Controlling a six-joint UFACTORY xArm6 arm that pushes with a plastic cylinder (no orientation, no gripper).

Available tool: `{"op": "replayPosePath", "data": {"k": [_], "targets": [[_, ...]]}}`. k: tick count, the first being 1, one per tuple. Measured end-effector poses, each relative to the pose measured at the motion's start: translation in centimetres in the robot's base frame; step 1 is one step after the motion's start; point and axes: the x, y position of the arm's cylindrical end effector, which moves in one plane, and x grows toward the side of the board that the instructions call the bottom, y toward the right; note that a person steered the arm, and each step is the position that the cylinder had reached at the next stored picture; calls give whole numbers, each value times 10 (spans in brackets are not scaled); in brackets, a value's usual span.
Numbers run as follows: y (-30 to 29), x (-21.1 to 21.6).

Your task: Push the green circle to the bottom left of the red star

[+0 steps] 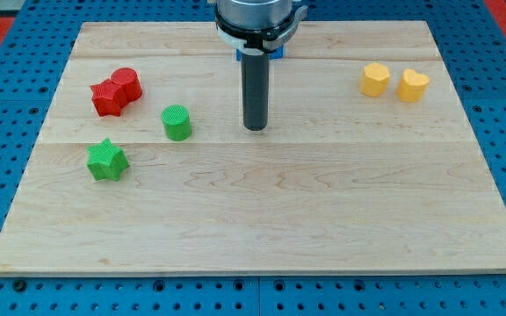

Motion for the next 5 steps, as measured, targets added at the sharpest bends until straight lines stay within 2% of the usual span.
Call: {"op": "replayPosePath", "data": {"k": [3,5], "targets": [[1,0],[-20,1]]}}
